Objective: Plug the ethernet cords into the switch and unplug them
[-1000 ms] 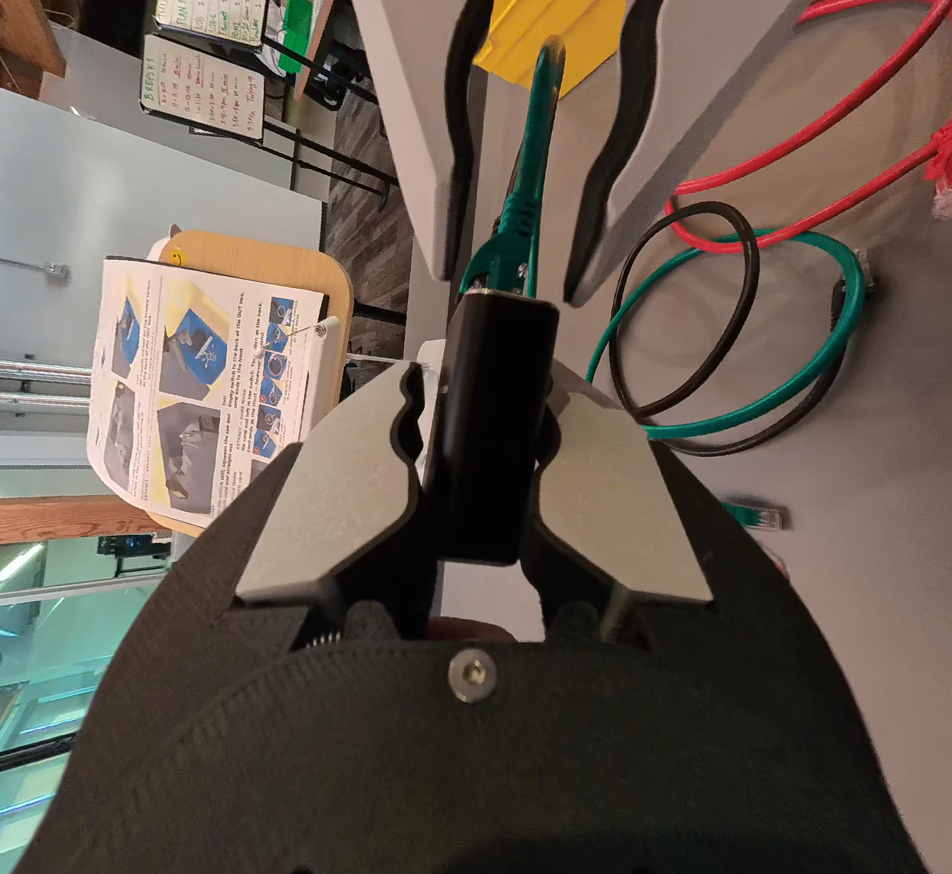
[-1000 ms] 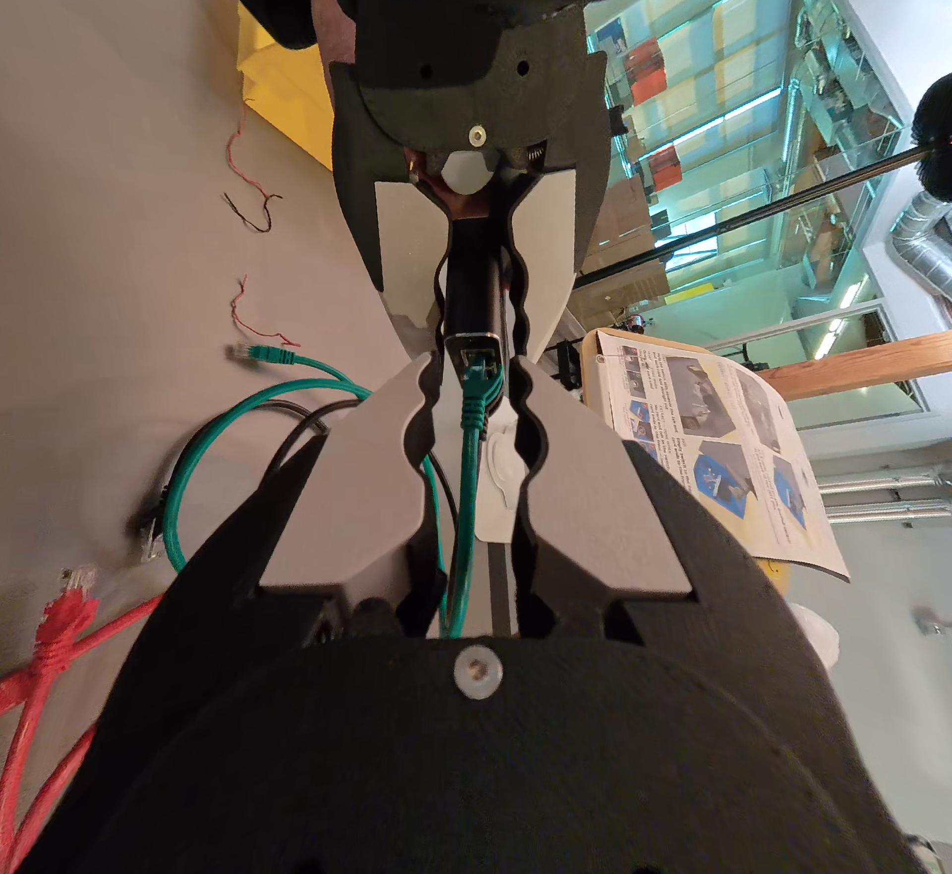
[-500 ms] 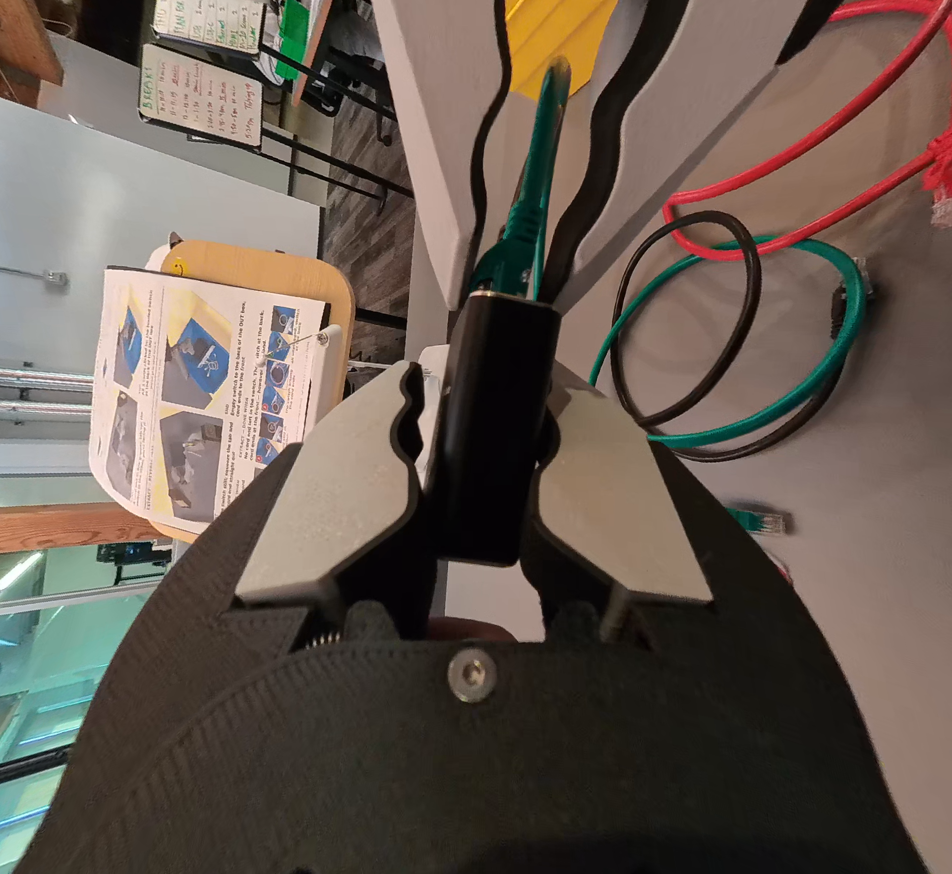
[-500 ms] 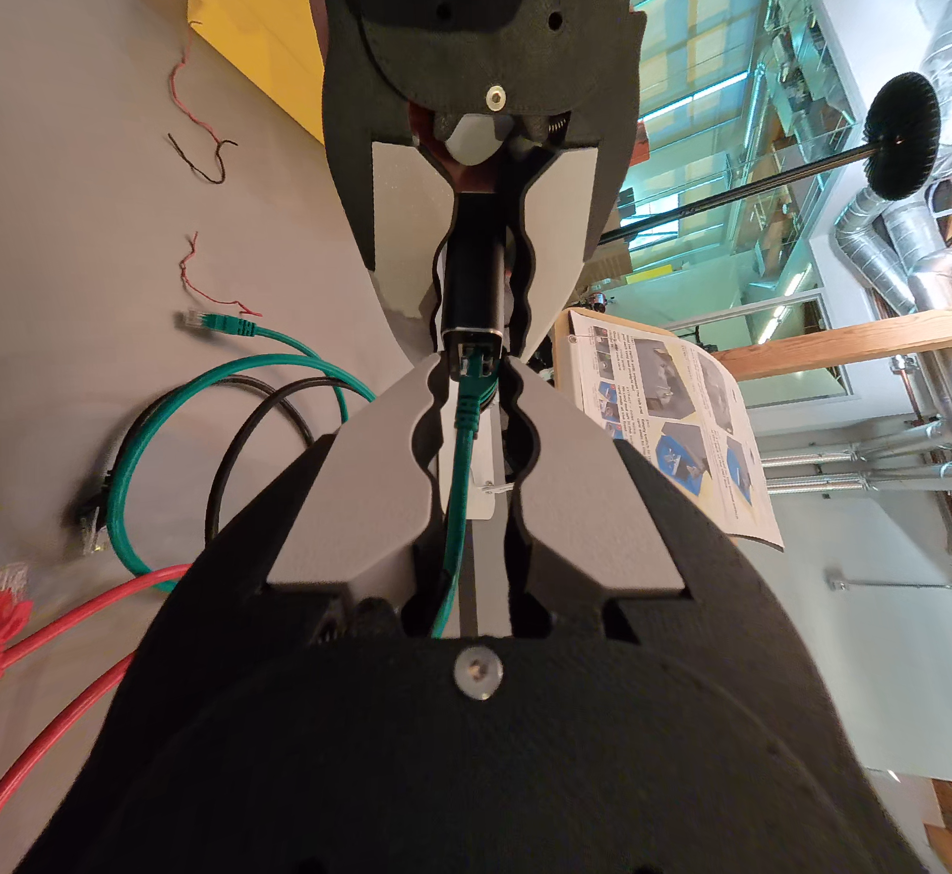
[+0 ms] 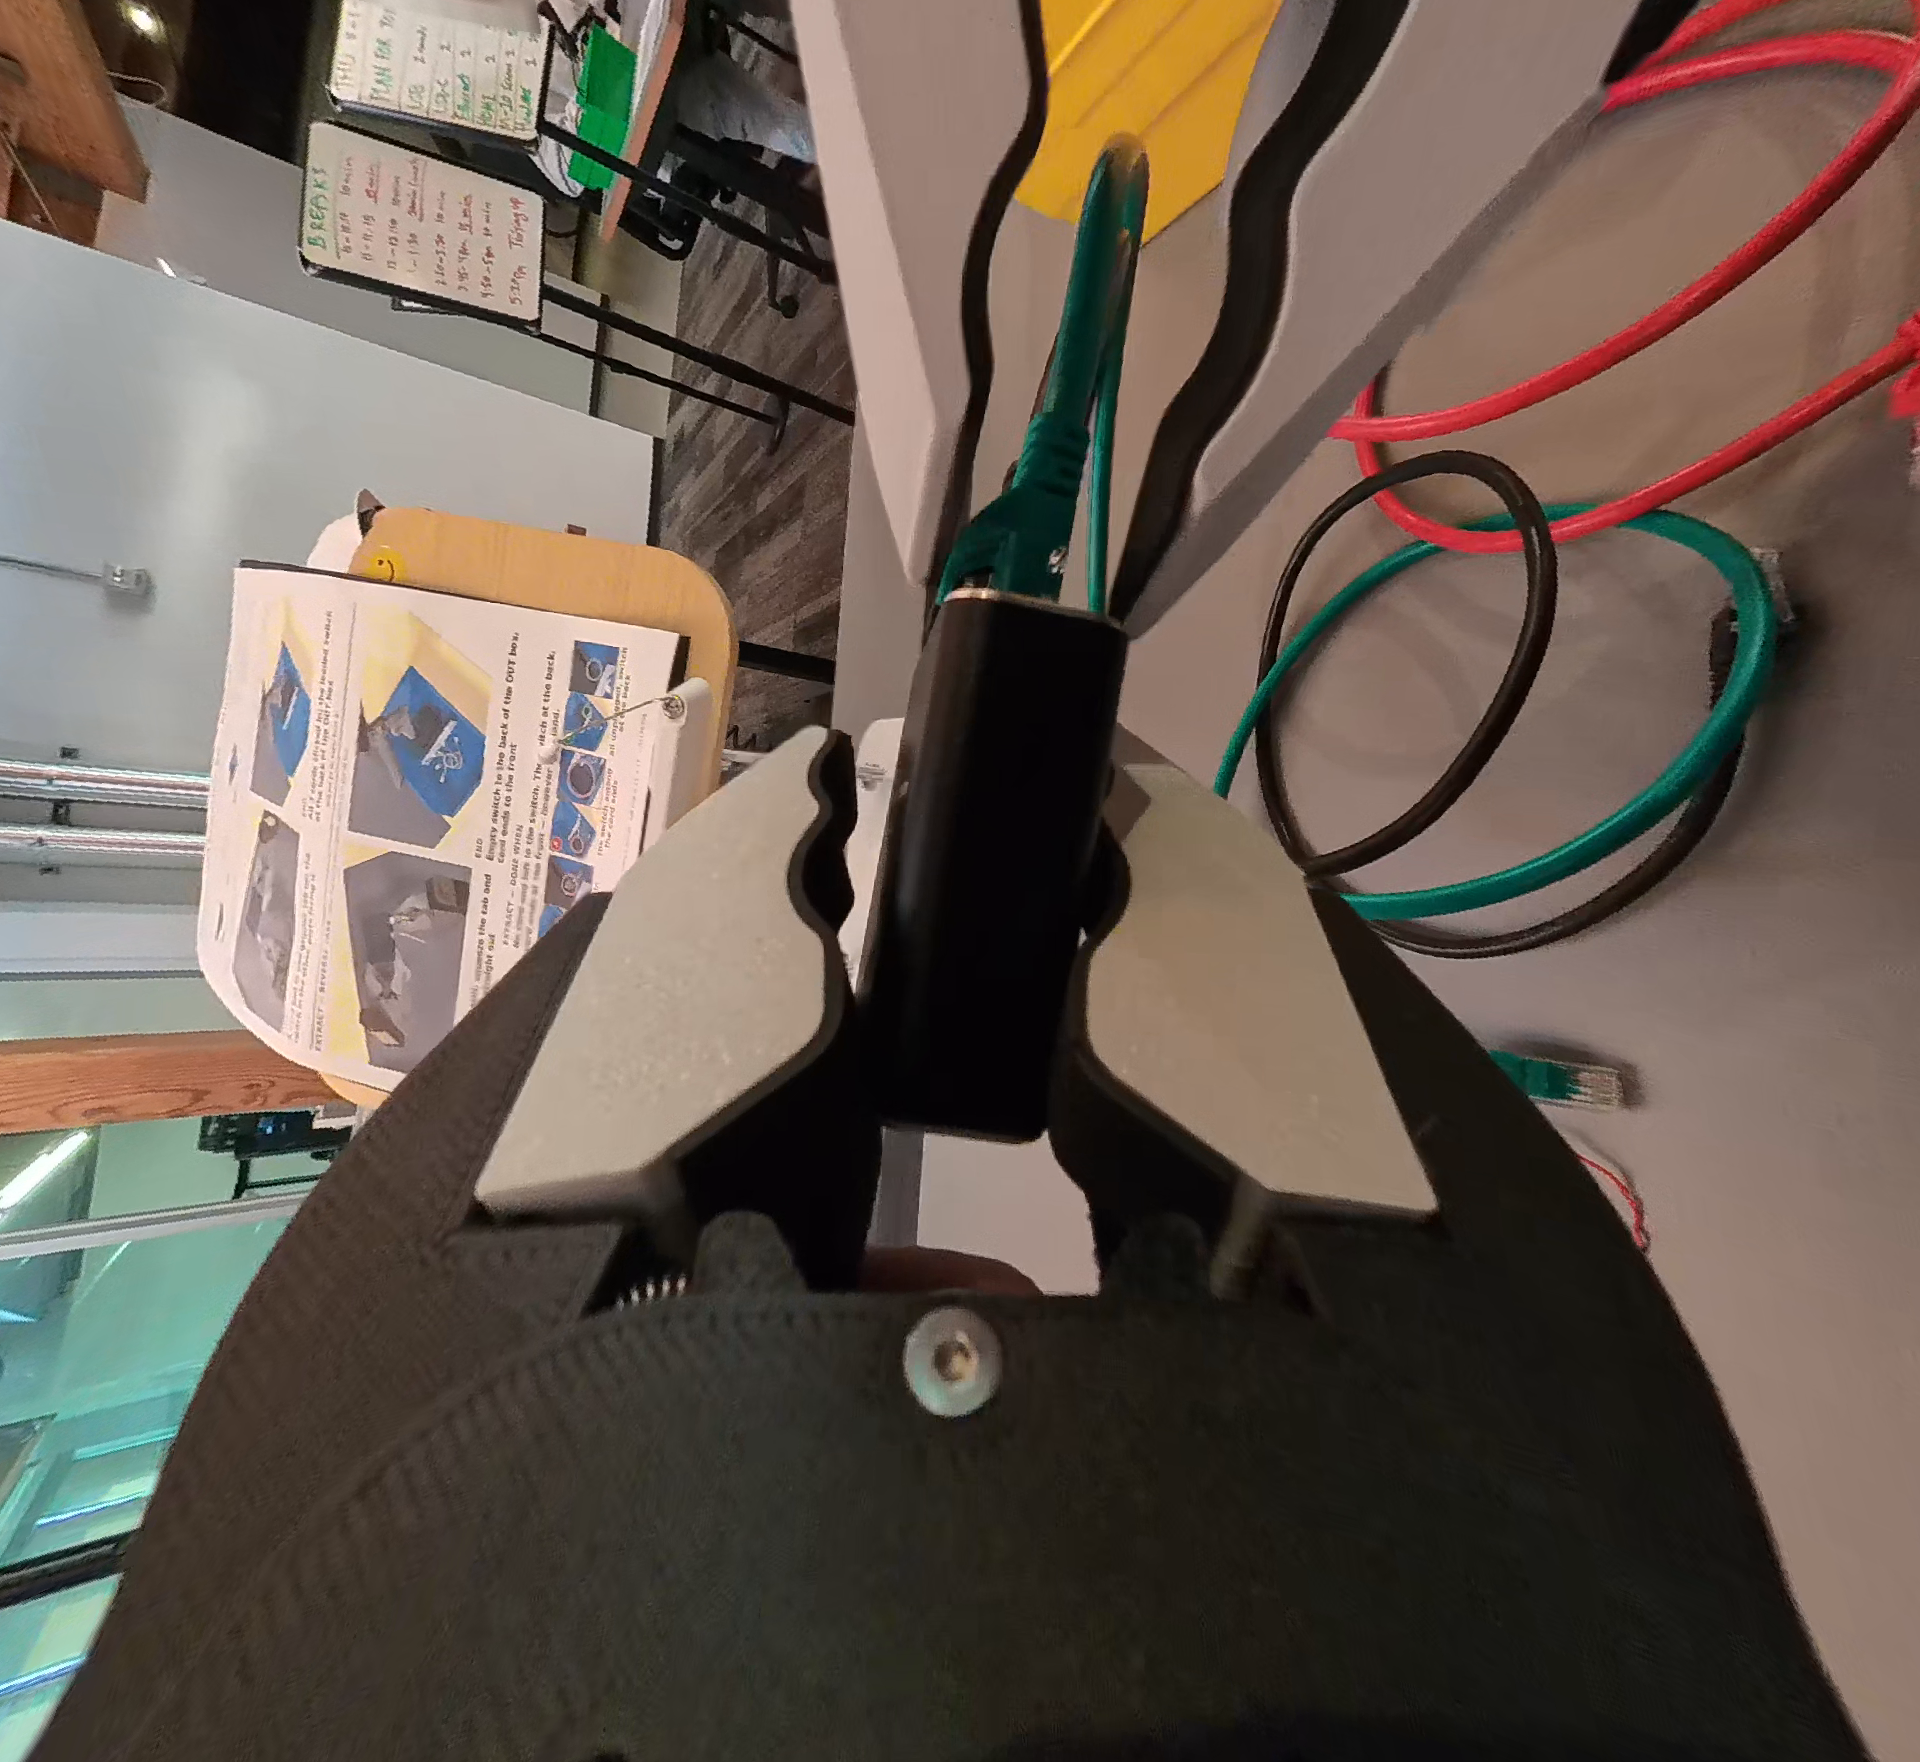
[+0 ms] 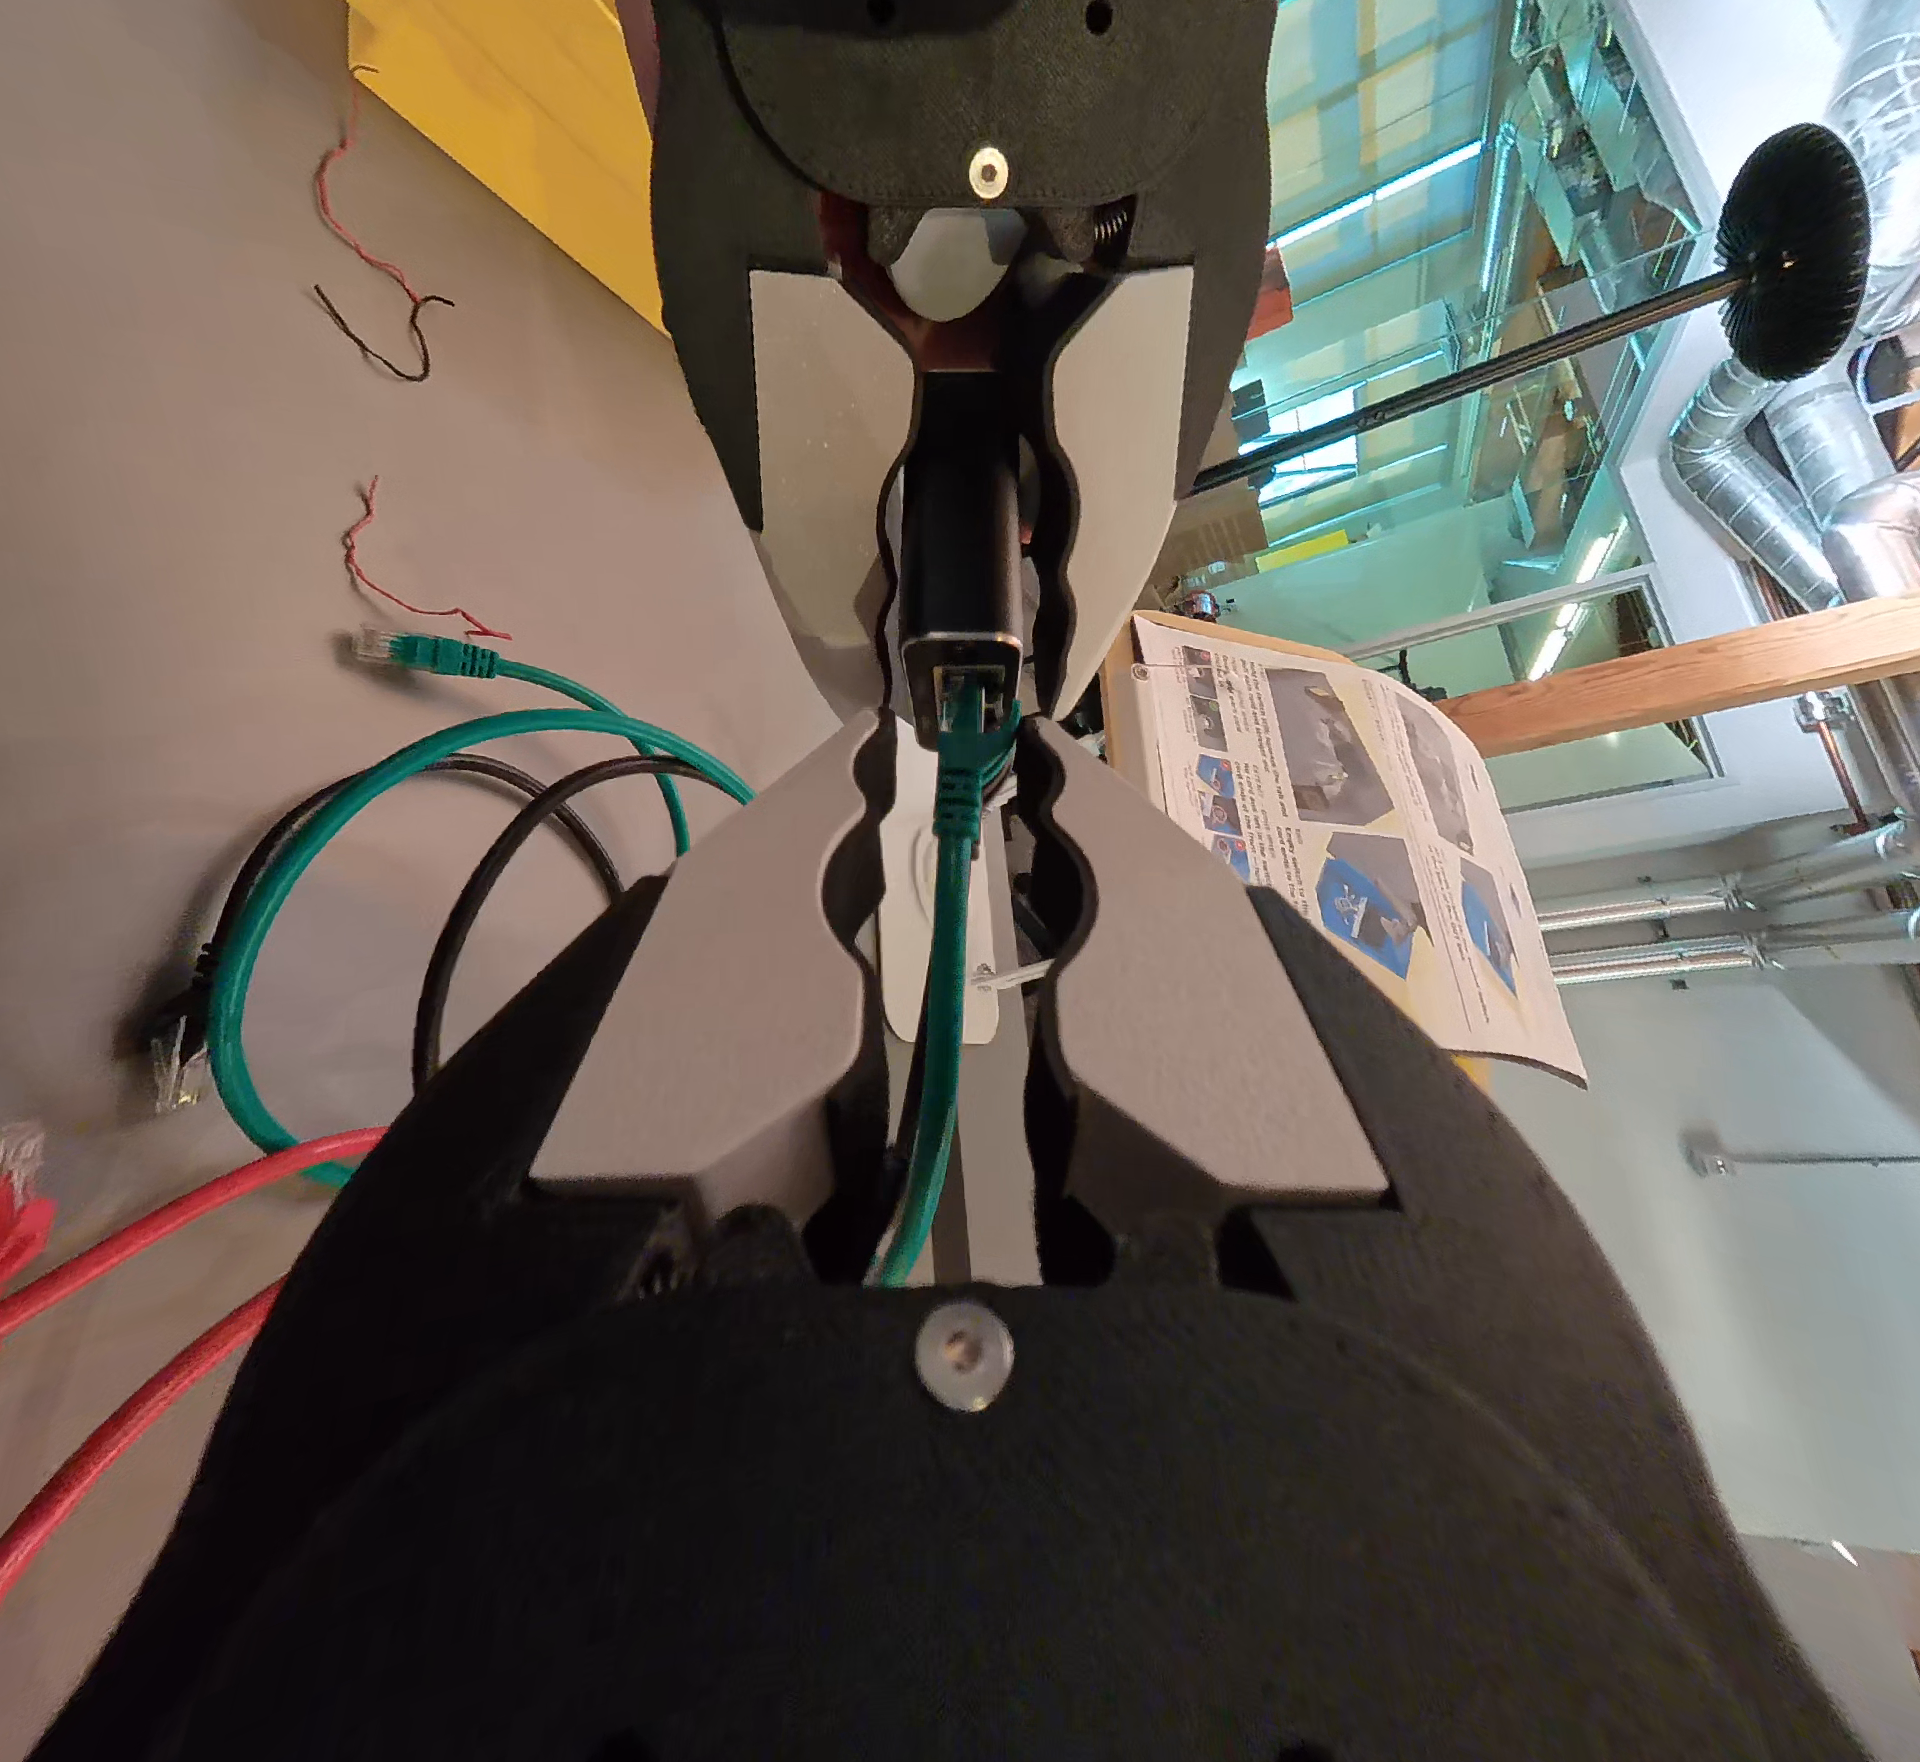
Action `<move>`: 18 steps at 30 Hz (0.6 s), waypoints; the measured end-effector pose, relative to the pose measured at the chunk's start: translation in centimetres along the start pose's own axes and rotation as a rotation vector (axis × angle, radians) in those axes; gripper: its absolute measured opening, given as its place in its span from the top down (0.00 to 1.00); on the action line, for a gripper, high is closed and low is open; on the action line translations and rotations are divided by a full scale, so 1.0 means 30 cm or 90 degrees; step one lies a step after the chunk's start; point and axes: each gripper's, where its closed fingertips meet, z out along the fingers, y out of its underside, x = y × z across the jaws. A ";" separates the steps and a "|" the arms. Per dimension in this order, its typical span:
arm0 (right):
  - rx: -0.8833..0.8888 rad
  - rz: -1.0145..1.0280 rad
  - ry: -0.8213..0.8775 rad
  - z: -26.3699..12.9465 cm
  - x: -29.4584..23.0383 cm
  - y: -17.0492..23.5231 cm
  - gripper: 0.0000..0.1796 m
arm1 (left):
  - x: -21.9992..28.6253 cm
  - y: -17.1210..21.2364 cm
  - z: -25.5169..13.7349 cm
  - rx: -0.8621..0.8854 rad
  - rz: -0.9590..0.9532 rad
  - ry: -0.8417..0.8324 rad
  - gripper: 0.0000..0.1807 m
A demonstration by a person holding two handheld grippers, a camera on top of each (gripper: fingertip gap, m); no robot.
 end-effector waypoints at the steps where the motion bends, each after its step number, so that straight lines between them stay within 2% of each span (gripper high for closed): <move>1: -0.001 -0.002 0.004 -0.002 0.004 0.003 0.89 | -0.002 -0.003 -0.001 0.002 -0.002 0.000 0.78; 7: -0.005 -0.008 0.006 0.001 0.005 0.008 0.93 | 0.010 -0.010 0.002 0.001 0.007 0.007 0.78; 18: -0.010 -0.020 0.011 0.001 0.008 0.010 0.93 | 0.004 -0.017 0.001 0.002 0.015 0.010 0.78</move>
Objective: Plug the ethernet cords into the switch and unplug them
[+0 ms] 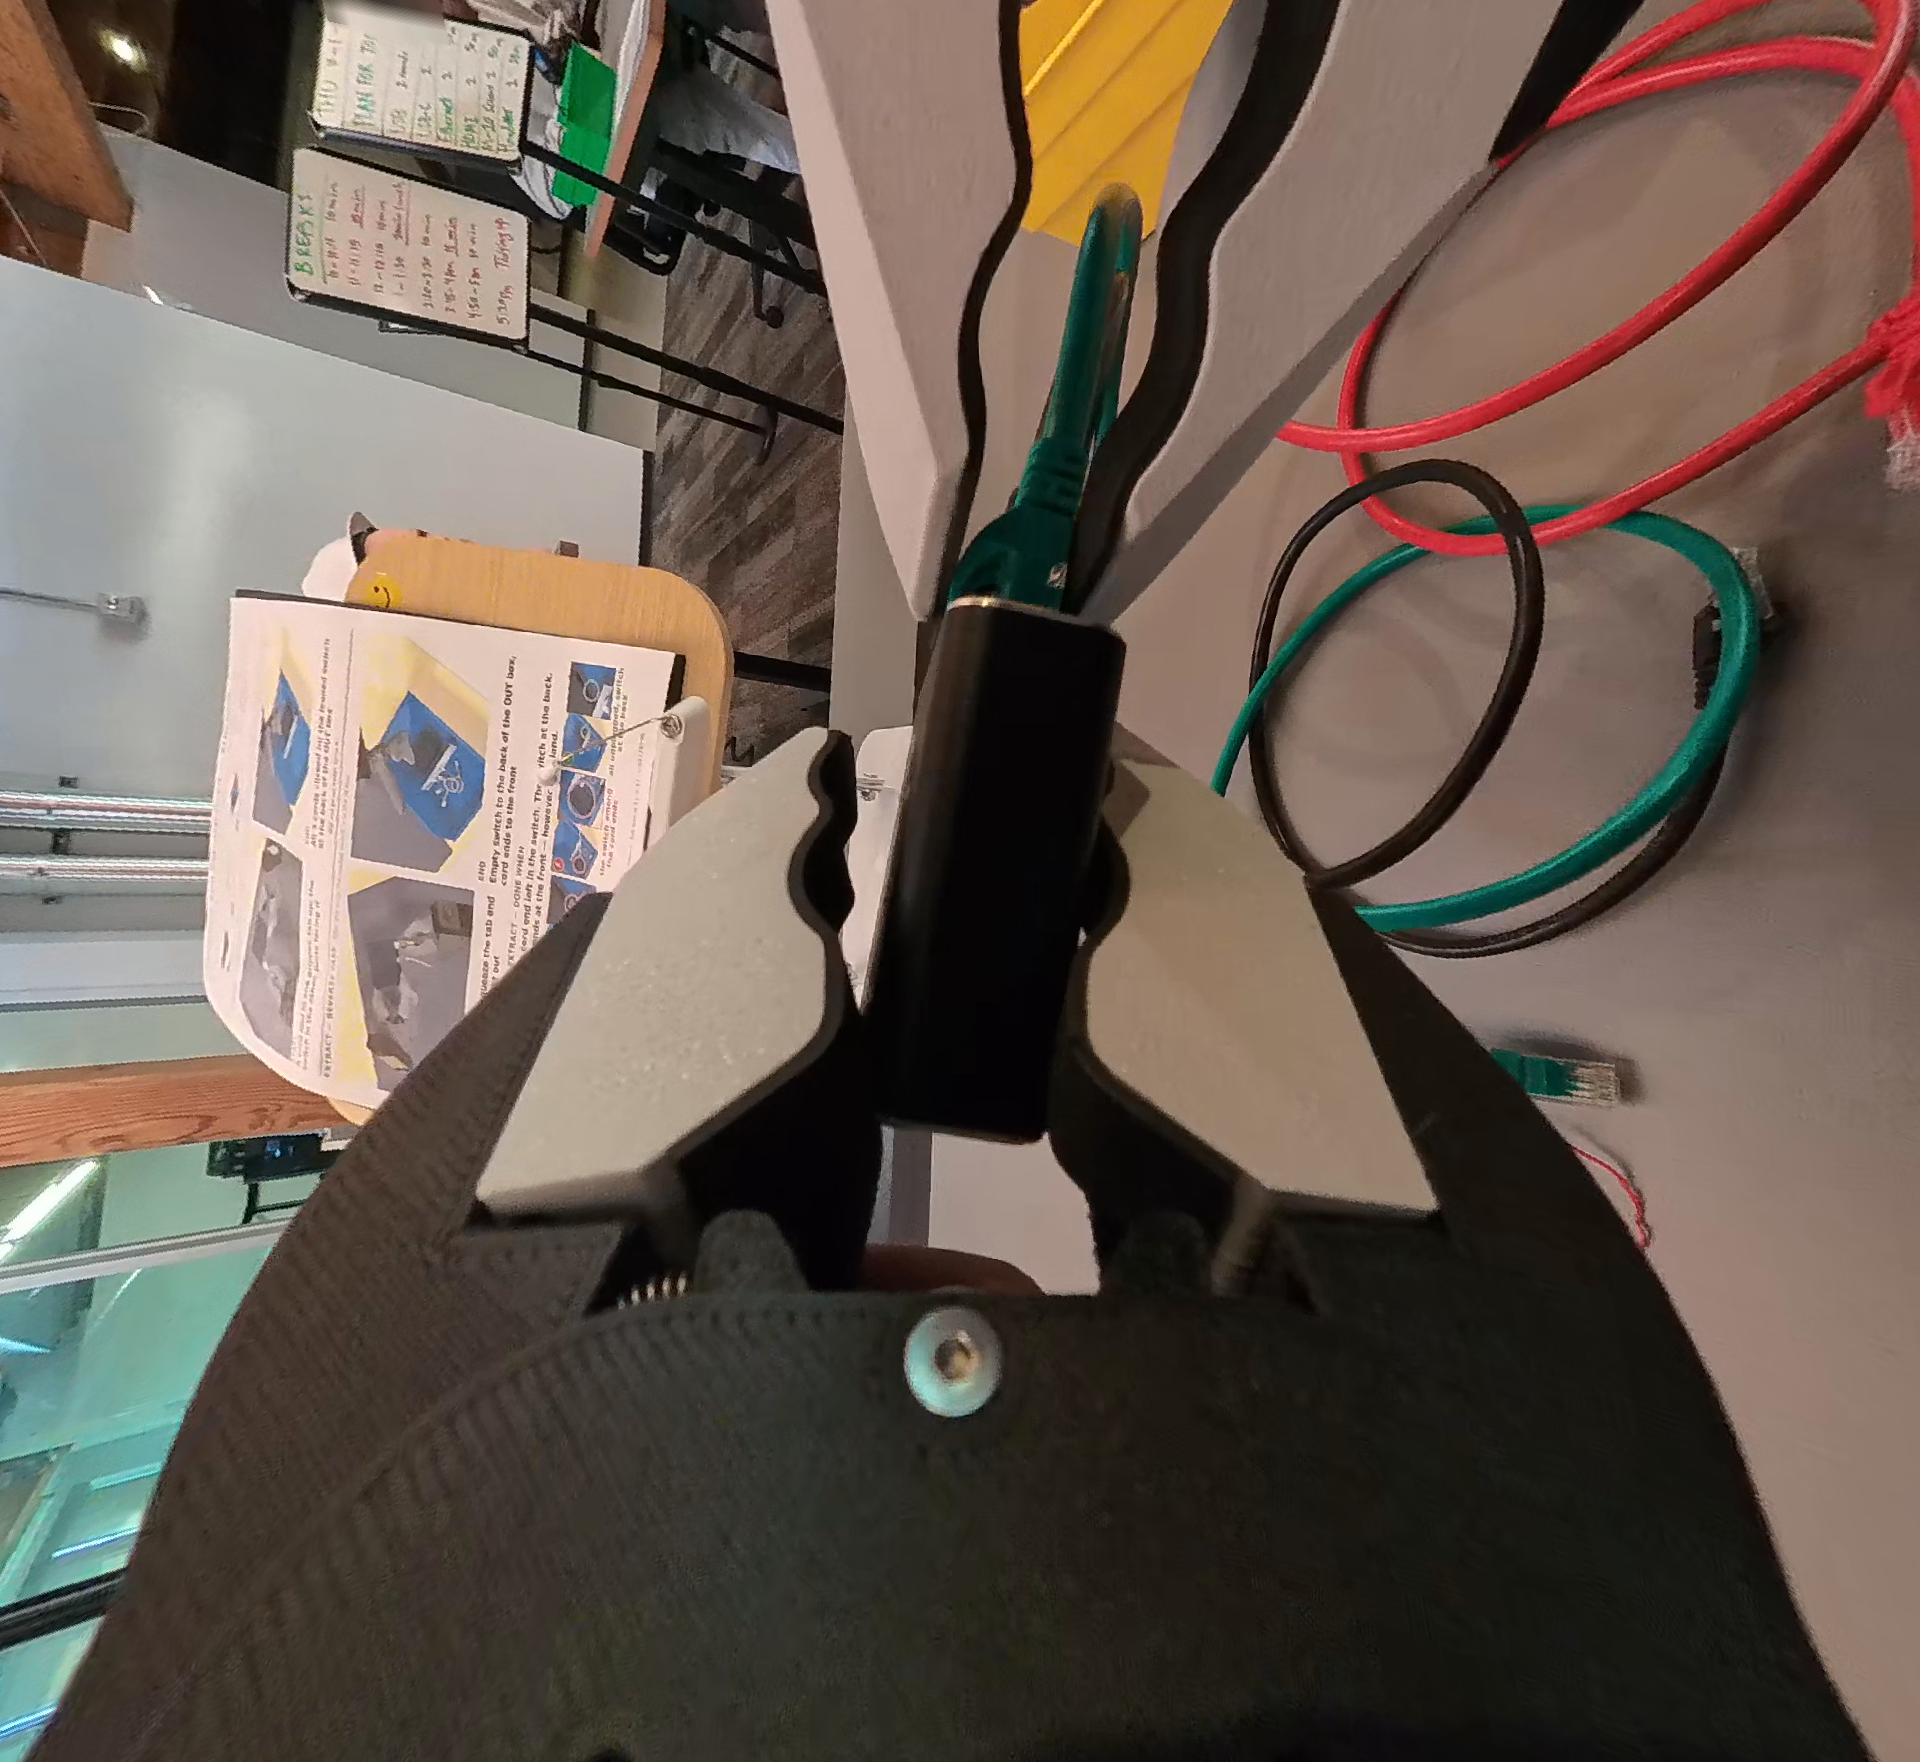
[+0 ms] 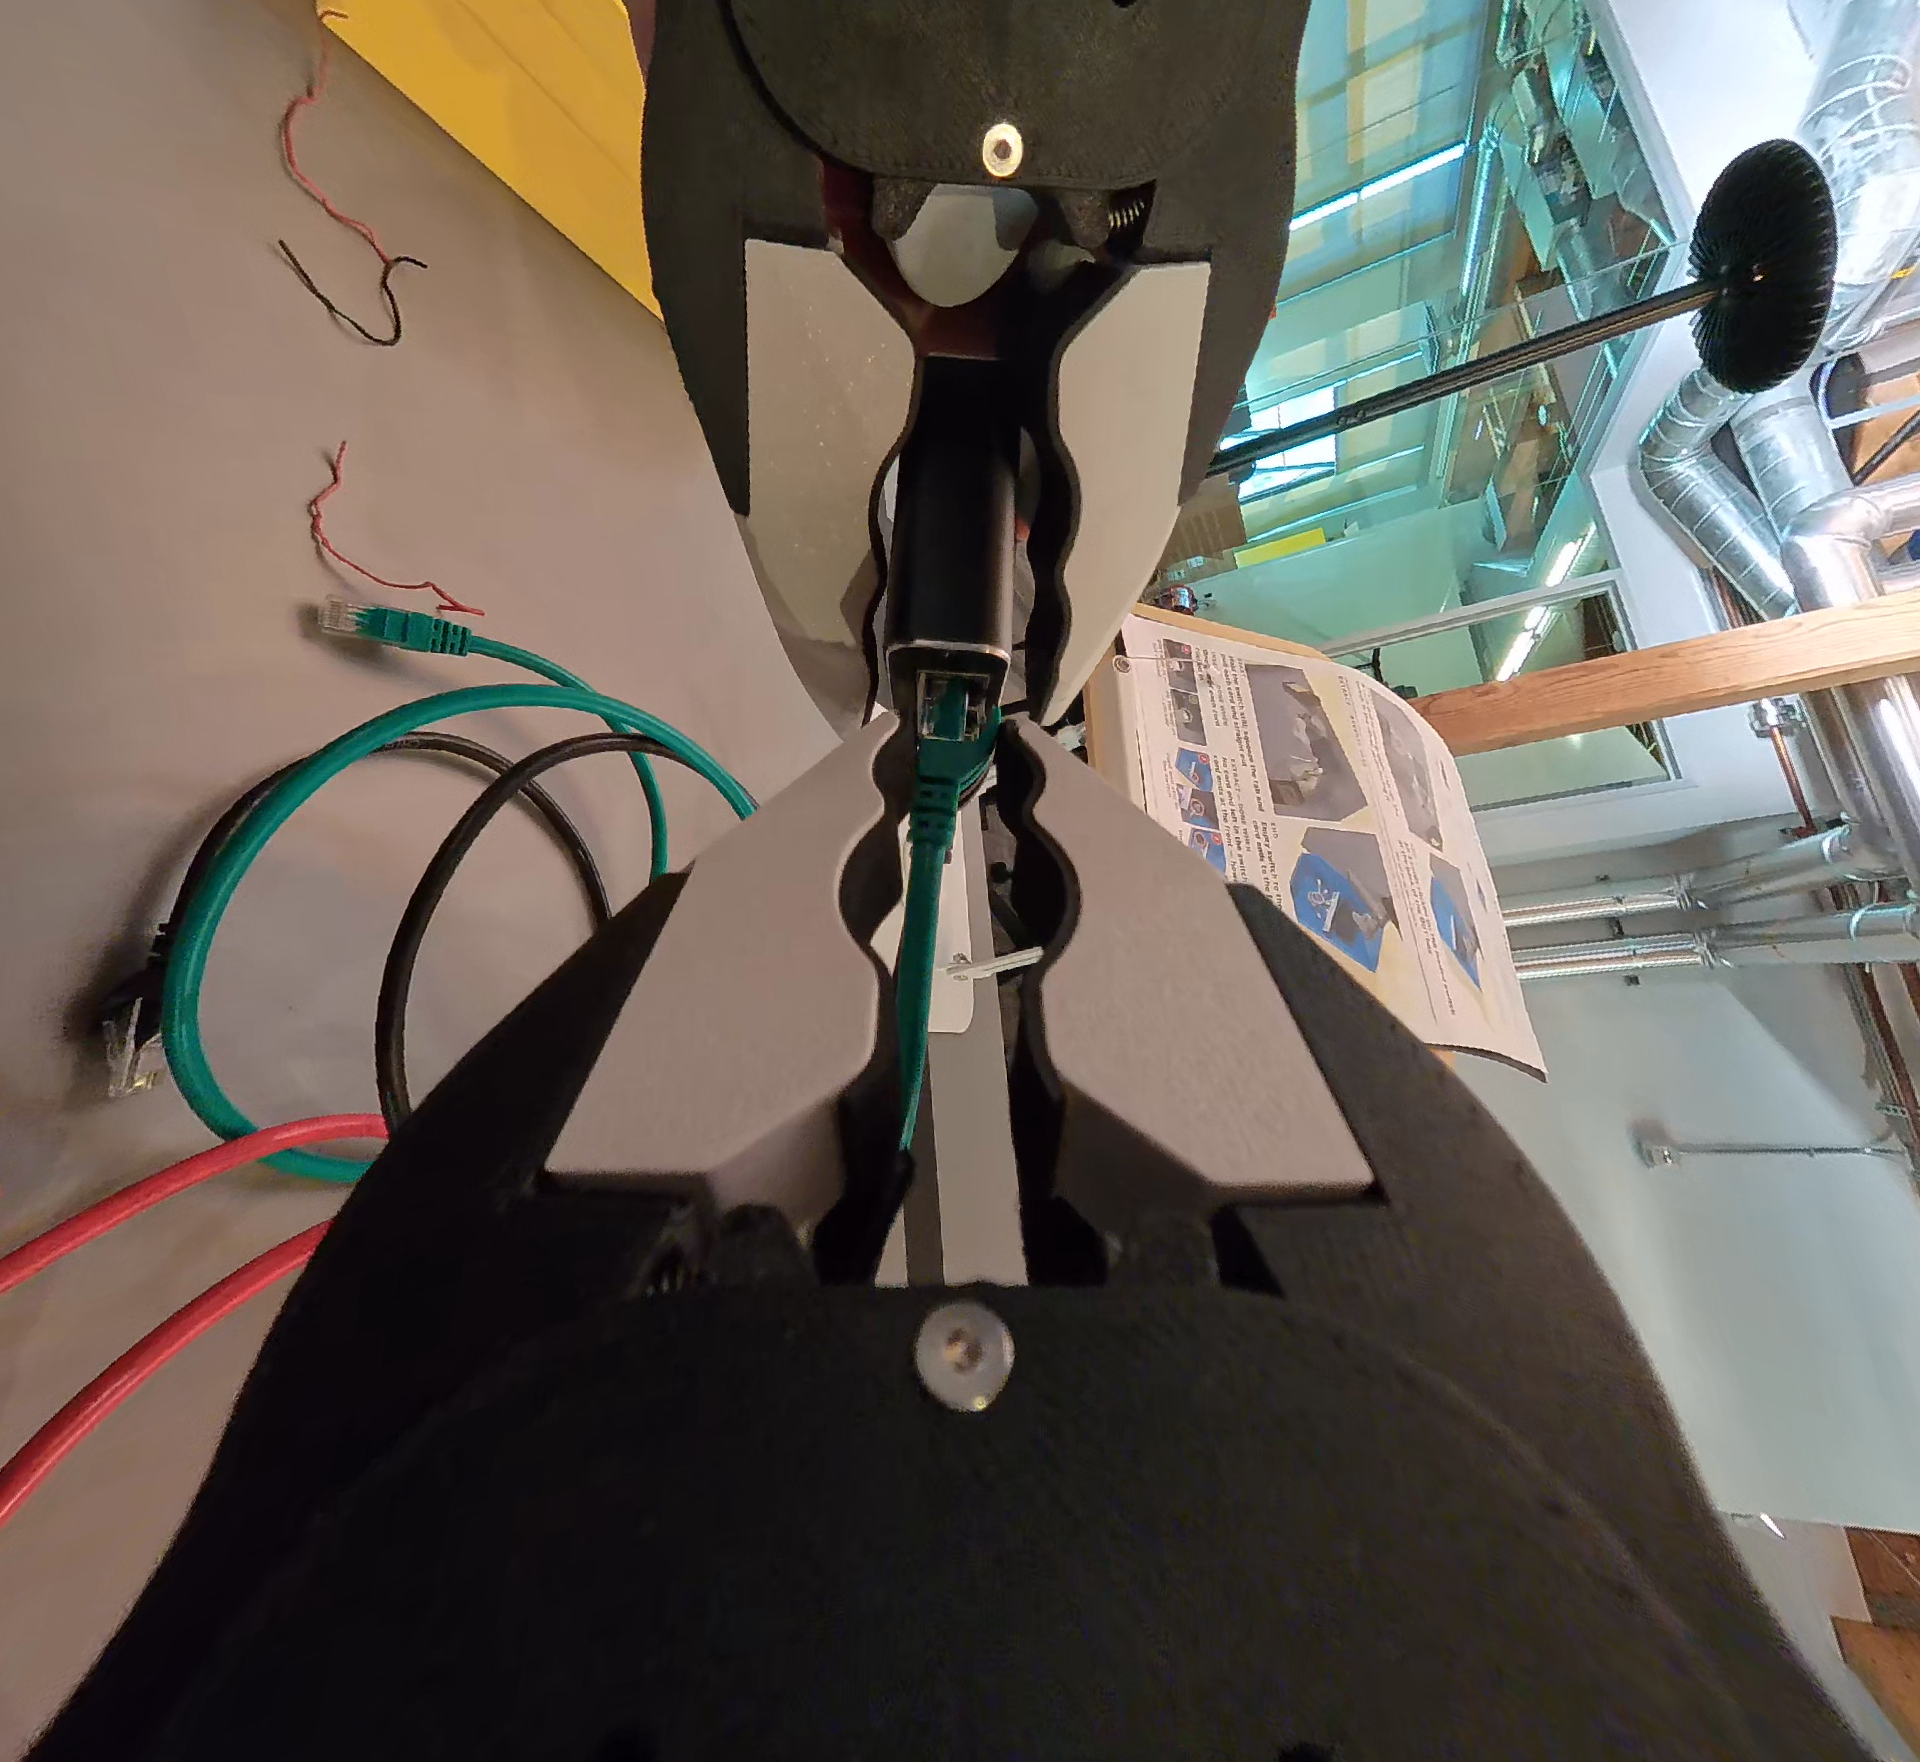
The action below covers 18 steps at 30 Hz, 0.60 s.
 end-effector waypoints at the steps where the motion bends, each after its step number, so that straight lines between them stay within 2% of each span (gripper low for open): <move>1: -0.001 0.001 -0.001 0.000 0.000 0.000 0.93 | 0.000 0.000 0.000 0.000 0.000 0.002 0.78; 18: -0.002 0.006 -0.003 -0.001 0.005 0.005 0.92 | -0.008 -0.018 0.007 0.003 0.012 0.004 0.76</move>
